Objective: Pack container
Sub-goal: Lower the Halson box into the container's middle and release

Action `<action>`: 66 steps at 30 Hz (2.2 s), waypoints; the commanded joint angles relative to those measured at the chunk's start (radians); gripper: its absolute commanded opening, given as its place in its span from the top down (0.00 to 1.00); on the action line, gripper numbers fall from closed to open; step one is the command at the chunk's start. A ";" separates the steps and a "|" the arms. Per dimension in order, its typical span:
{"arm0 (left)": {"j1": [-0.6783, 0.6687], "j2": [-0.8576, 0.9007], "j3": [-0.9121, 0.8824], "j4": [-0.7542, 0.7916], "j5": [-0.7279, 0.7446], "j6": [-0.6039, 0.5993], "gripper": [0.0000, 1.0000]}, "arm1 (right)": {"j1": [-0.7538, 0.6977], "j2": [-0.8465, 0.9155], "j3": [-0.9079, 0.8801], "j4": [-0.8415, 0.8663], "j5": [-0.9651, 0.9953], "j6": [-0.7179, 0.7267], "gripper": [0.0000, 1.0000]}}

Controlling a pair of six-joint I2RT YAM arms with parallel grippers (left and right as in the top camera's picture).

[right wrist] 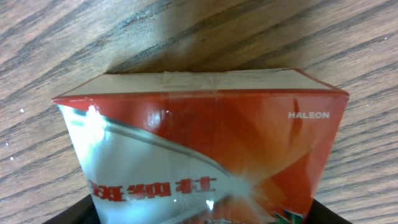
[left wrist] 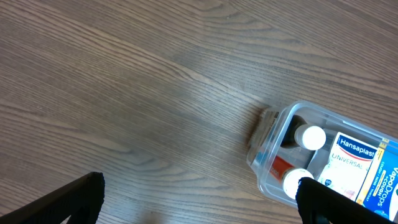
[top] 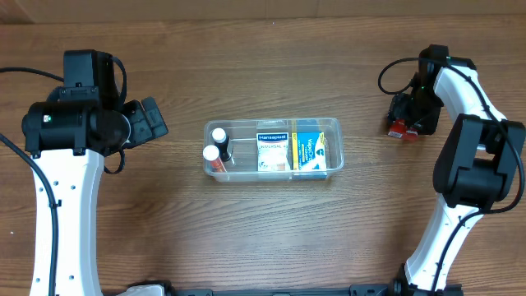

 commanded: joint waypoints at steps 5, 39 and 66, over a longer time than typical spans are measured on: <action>0.003 0.002 -0.002 0.006 -0.006 0.020 0.00 | 0.096 -0.331 0.092 -0.179 -0.076 0.029 0.32; 0.003 0.002 -0.002 -0.023 -0.006 0.021 0.00 | 0.931 -0.160 0.057 0.045 -0.066 0.500 0.25; 0.003 0.002 -0.002 -0.026 -0.006 0.021 0.00 | 0.923 -0.159 -0.120 0.142 -0.076 0.451 0.96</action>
